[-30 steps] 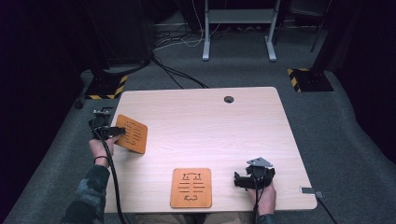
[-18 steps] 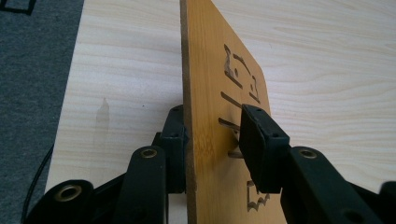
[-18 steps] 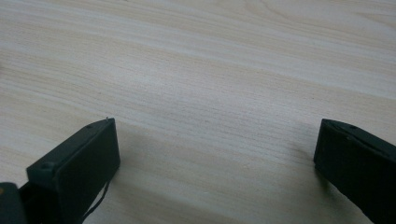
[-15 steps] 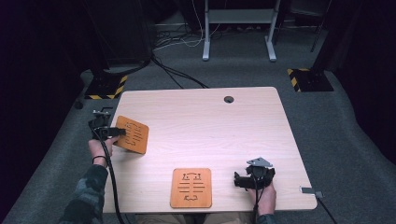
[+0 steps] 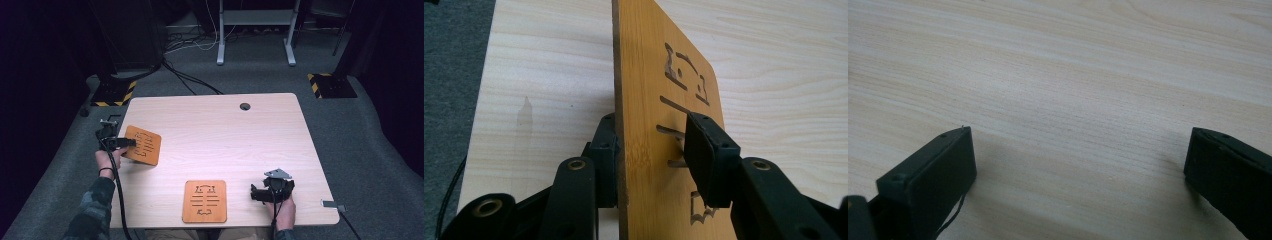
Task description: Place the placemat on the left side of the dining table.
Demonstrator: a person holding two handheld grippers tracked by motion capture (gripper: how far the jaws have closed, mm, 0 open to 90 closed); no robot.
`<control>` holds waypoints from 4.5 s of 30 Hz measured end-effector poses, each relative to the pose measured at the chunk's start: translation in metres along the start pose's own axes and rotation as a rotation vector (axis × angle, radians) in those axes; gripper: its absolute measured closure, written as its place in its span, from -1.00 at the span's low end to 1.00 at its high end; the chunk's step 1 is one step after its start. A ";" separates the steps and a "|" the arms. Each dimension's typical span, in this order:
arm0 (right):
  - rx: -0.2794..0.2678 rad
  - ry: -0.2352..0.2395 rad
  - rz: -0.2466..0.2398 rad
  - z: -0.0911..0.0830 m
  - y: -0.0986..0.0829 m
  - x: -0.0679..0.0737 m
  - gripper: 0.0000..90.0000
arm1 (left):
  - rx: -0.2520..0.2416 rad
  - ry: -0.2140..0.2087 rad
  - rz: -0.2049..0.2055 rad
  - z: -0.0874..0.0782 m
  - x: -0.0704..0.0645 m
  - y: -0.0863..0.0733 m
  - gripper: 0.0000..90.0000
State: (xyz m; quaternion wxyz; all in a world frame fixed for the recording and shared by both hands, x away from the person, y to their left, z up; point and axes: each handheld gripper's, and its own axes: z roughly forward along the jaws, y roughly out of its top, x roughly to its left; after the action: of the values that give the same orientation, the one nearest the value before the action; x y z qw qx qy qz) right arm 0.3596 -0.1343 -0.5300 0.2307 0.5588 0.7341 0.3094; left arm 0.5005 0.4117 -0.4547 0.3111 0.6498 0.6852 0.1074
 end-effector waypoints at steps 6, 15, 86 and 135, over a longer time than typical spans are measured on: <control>0.000 0.000 0.000 0.000 0.000 0.000 -1.00 | 0.019 -0.013 -0.015 0.003 0.006 -0.003 0.26; 0.000 0.000 0.000 0.000 0.000 0.000 -1.00 | 0.042 -0.013 -0.012 0.008 0.012 -0.005 0.16; -0.004 -0.006 0.001 0.000 0.000 0.000 -1.00 | 0.050 0.181 0.083 0.013 0.002 -0.013 -0.70; -0.002 -0.014 0.003 0.000 0.000 0.000 -1.00 | -0.168 0.123 0.296 -0.014 -0.013 -0.168 -0.99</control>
State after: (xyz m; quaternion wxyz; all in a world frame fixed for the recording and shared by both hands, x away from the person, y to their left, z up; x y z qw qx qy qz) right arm 0.3592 -0.1339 -0.5301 0.2360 0.5616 0.7314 0.3066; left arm 0.3538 0.3805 -0.5326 0.3028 0.7074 0.5884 0.2484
